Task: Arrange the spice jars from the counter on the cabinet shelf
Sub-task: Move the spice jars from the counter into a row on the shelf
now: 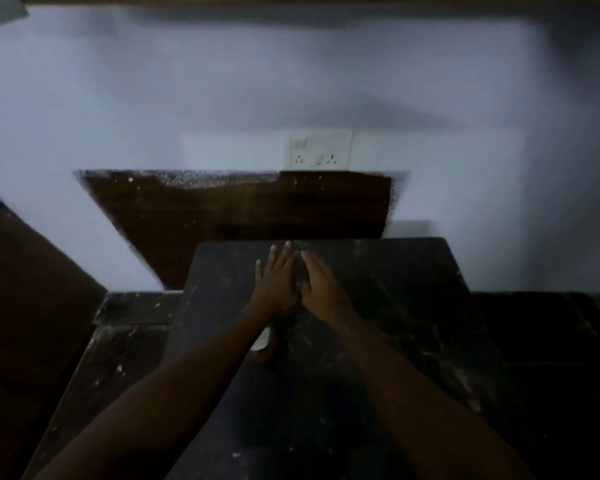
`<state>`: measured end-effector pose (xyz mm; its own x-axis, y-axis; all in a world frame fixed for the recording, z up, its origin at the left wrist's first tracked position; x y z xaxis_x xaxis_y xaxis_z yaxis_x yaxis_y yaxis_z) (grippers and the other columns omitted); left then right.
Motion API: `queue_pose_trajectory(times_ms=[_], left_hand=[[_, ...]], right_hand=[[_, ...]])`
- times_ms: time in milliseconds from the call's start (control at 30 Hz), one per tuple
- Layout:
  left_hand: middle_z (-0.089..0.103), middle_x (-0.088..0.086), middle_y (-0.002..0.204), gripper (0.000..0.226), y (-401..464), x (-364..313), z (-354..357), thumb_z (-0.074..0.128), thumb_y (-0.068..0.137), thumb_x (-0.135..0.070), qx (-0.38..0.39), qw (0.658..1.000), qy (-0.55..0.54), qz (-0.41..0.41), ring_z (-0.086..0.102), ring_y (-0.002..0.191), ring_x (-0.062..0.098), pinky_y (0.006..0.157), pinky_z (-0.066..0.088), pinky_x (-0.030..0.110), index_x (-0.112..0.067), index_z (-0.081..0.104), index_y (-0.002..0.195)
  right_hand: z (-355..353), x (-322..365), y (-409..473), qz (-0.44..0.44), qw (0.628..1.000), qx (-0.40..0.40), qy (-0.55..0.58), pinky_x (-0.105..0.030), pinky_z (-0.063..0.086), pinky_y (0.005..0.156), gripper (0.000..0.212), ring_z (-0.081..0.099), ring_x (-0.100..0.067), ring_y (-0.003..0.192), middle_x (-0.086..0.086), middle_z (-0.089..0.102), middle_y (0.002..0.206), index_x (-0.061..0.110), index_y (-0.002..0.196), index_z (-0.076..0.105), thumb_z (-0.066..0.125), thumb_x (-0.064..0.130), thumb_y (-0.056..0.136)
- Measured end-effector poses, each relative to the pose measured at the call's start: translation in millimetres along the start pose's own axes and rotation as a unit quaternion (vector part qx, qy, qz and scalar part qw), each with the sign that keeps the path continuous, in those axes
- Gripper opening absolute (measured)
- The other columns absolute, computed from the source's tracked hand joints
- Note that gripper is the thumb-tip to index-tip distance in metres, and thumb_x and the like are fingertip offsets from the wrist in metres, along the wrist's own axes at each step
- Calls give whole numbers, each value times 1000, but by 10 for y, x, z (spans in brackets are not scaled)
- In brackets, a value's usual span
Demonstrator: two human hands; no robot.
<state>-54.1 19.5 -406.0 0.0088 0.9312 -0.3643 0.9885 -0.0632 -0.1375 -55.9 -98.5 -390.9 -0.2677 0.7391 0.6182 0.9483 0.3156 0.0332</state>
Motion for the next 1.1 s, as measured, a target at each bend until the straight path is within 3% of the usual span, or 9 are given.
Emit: queue_pose_trajectory(times_ms=[133, 233, 333, 567, 700, 767, 867, 967, 1100], left_hand=[[-16, 0, 173, 97, -549, 609, 617, 64, 91, -52, 133, 984, 0, -122, -14, 160, 36, 124, 3, 71, -28, 5, 165], [1, 7, 172, 101, -841, 794, 871, 75, 86, -42, 188, 970, -15, -156, 9, 158, 42, 124, 20, 67, -25, 13, 164], [35, 12, 151, 77, -979, 844, 948, 75, 85, -33, 141, 980, -36, -138, 46, 138, 41, 111, 46, 55, -22, 37, 151], [54, 14, 142, 65, -995, 733, 609, 74, 84, -27, 95, 977, -139, -131, 57, 127, 33, 107, 49, 44, -12, 49, 142], [69, 8, 113, 38, -888, 552, 9, 74, 85, -36, 43, 971, -215, -96, 67, 102, 25, 89, 56, 42, -10, 61, 107], [70, 1, 107, 33, -829, 417, -394, 73, 87, -41, 26, 954, -292, -57, 70, 96, 20, 83, 60, 40, -16, 62, 105], [75, -10, 96, 20, -767, 107, -1026, 61, 96, -40, 33, 893, -449, 14, 72, 86, 7, 73, 59, 28, -27, 69, 109], [70, 2, 126, 38, -649, -122, -1513, 62, 92, -37, 51, 826, -560, 31, 67, 116, 24, 95, 56, 43, -32, 66, 130], [59, 11, 146, 70, -407, -629, -2064, 68, 82, -10, 91, 792, -594, 101, 57, 134, 35, 111, 50, 52, -20, 50, 149]], right_hand=[[867, -106, -474, 92, 985, 144, 11, -46, 26, 128, 80, 21, -24, 158, -3, 18, 171, 26, 164, 15, 59, 19, 98], [1191, -80, -730, 99, 978, 185, -15, -47, 27, 128, 83, 26, -25, 157, -6, 25, 169, 24, 164, 20, 66, 26, 94], [1387, 11, -853, 75, 976, 205, -12, -46, 29, 127, 81, 32, -27, 154, -8, 32, 166, 22, 162, 24, 67, 28, 94], [1283, 185, -994, 44, 983, 167, 54, -42, 27, 128, 97, 24, -22, 157, -4, 22, 169, 21, 165, 13, 75, 28, 90], [705, 434, -738, 12, 990, 109, 85, -46, 35, 123, 117, 34, -26, 152, -9, 30, 167, 15, 165, 8, 86, 35, 79], [297, 592, -542, 11, 992, 75, 101, -42, 42, 116, 115, 46, -25, 143, -8, 41, 160, 21, 162, 15, 88, 42, 75], [-406, 754, -264, 21, 985, 21, 170, -30, 52, 93, 103, 57, -15, 124, 5, 51, 142, 35, 149, 29, 86, 56, 66], [-1183, 915, -60, 6, 971, -43, 237, -23, 51, 84, 84, 59, -14, 119, 8, 55, 133, 35, 139, 42, 86, 53, 70], [-2298, 1315, 172, -84, 954, -109, 265, -24, 55, 86, 59, 63, -19, 117, 6, 62, 125, 24, 132, 54, 78, 38, 81]])
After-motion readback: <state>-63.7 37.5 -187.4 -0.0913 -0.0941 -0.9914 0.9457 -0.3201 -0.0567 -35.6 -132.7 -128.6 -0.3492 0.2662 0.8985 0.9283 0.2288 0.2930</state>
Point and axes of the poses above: each hand's wrist, its own y-axis towards the middle knuckle, its own z-axis out of the palm, x = y × z, the point moved 7 cm from there along y, towards the middle knuckle
